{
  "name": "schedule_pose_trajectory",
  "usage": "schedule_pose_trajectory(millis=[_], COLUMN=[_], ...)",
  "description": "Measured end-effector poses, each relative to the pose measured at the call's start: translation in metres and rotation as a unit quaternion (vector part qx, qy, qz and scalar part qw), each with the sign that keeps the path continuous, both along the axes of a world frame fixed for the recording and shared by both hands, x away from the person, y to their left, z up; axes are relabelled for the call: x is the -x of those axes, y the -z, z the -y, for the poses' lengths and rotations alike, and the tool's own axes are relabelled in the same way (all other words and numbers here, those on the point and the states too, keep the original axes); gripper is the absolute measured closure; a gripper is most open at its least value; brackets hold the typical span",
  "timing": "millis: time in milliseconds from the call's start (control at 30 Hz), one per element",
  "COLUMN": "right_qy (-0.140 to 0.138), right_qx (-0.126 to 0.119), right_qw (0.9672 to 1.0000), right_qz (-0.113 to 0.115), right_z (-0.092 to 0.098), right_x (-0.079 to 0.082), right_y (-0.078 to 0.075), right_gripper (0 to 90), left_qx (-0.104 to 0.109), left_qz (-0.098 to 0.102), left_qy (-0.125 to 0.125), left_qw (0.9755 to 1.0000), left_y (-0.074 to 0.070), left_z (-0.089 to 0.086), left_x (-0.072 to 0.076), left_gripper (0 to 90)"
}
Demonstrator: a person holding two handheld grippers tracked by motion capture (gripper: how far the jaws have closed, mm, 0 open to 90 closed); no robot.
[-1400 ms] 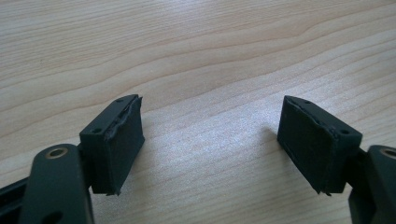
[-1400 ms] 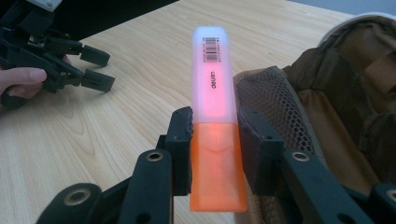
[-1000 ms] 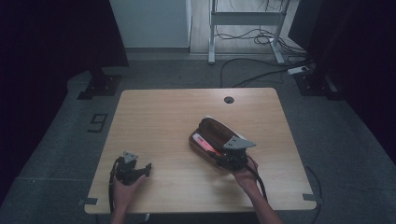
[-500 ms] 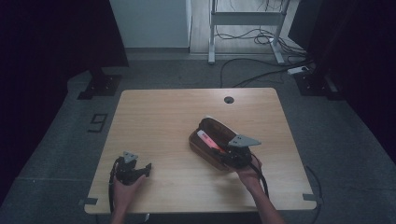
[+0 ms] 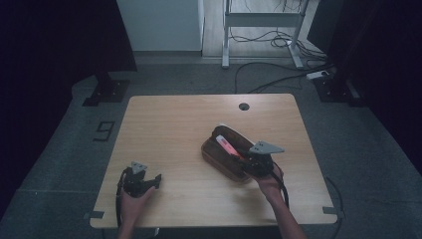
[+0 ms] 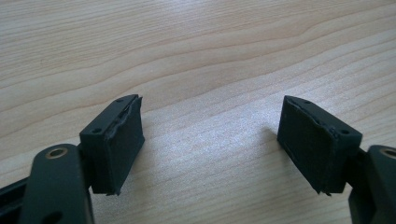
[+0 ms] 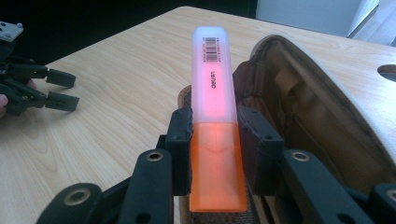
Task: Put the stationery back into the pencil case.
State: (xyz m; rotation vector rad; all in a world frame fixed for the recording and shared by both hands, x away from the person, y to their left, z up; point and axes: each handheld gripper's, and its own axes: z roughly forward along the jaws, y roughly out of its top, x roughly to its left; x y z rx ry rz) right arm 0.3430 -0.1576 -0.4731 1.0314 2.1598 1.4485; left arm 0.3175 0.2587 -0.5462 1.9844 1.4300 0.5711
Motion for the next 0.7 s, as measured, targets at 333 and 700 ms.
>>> schedule_pose_trajectory(millis=[333, 700], right_qy=[0.01, 0.009], right_qx=[0.005, 0.028], right_qw=[0.9999, 0.9996], right_qz=[0.0, 0.002], right_z=[0.012, 0.014], right_x=[-0.007, -0.016], right_y=[0.003, 0.012], right_gripper=[65.6, 65.7], left_qx=[0.0, 0.0], left_qz=[0.0, 0.0], left_qy=[0.0, 0.0], left_qw=[1.0, 1.0], left_y=[0.0, 0.0], left_z=[0.0, 0.0], left_x=[0.0, 0.0], left_gripper=[22.4, 22.4])
